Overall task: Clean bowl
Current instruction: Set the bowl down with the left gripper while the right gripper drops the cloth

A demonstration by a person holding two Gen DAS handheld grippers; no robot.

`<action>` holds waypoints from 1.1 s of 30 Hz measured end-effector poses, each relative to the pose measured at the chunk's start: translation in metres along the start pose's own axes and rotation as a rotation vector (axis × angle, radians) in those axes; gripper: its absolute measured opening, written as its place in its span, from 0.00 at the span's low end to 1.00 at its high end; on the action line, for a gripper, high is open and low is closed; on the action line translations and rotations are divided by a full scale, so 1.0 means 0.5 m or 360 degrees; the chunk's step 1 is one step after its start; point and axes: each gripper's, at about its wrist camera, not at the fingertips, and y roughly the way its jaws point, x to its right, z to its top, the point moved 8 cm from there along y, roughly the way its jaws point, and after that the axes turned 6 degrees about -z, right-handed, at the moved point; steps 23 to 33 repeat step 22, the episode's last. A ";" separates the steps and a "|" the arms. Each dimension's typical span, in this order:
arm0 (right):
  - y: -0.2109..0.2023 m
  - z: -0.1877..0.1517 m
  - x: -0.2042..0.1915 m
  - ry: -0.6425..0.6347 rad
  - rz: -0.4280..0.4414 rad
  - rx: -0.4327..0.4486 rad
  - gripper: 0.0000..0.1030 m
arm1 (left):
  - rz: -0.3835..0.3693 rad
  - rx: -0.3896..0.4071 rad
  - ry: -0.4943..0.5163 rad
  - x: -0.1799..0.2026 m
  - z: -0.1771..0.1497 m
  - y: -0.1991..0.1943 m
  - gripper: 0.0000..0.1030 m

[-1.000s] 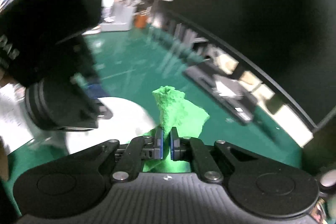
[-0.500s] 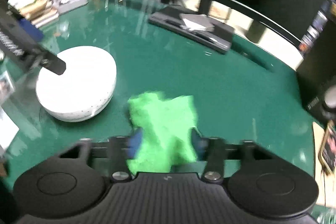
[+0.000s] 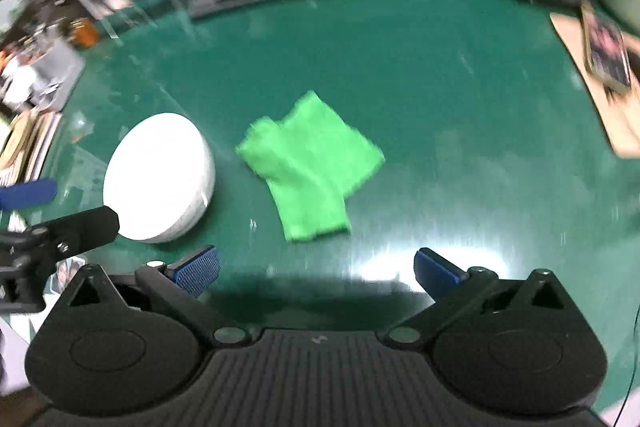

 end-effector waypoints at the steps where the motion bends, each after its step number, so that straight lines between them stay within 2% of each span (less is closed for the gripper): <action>1: -0.004 -0.008 0.002 0.0007 -0.0022 -0.0005 1.00 | -0.0030 -0.0003 -0.0032 0.000 -0.002 -0.001 1.00; 3: -0.005 -0.014 0.005 0.0016 -0.0058 -0.0007 1.00 | -0.0037 -0.0003 -0.0068 -0.002 -0.006 -0.003 1.00; 12: -0.017 -0.020 0.000 -0.0008 -0.0100 0.0044 1.00 | 0.0115 -0.0016 -0.0092 -0.021 -0.009 0.002 1.00; 22: -0.016 -0.015 -0.002 -0.0037 -0.0119 0.0045 1.00 | 0.0168 -0.0030 -0.0079 -0.022 -0.010 0.005 1.00; 33: -0.016 -0.015 -0.002 -0.0037 -0.0119 0.0045 1.00 | 0.0168 -0.0030 -0.0079 -0.022 -0.010 0.005 1.00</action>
